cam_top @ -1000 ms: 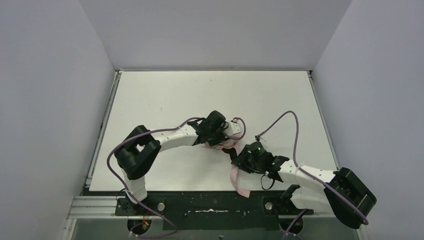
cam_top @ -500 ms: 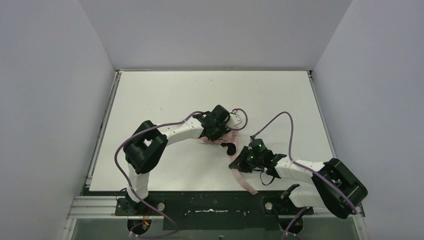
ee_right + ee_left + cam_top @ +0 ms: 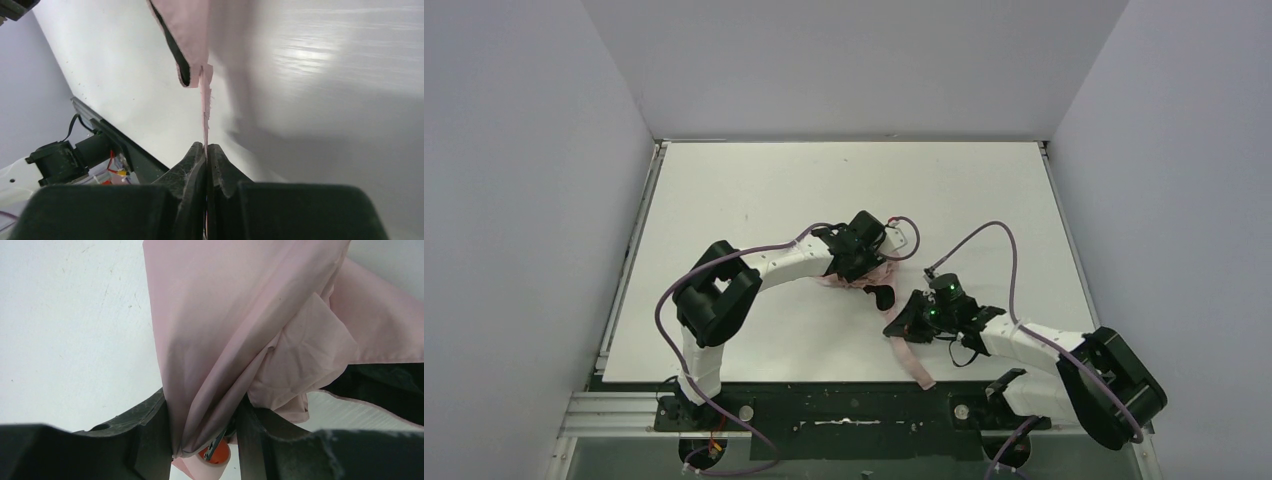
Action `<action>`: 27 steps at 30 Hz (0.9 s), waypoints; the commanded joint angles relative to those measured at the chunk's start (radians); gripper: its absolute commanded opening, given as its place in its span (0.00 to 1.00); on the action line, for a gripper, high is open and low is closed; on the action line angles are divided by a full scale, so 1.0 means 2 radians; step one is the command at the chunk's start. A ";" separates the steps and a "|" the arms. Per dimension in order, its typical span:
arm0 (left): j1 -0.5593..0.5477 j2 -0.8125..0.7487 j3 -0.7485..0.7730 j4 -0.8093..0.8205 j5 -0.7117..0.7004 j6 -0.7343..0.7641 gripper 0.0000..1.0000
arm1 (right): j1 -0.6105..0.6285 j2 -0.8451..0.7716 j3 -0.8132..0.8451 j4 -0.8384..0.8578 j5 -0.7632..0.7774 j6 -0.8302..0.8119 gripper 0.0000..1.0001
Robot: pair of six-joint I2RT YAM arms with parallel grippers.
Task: Put away the umbrella
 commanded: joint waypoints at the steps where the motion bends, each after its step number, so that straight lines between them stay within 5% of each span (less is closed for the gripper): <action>1: 0.018 0.020 -0.014 0.013 -0.078 -0.017 0.00 | -0.012 -0.044 -0.018 -0.142 -0.021 -0.042 0.00; 12: 0.017 0.023 -0.015 0.020 -0.085 -0.016 0.00 | -0.015 -0.011 -0.027 -0.175 -0.022 -0.080 0.07; 27: 0.017 0.030 -0.011 0.022 -0.089 -0.014 0.00 | -0.031 -0.110 0.043 -0.355 -0.020 -0.148 0.15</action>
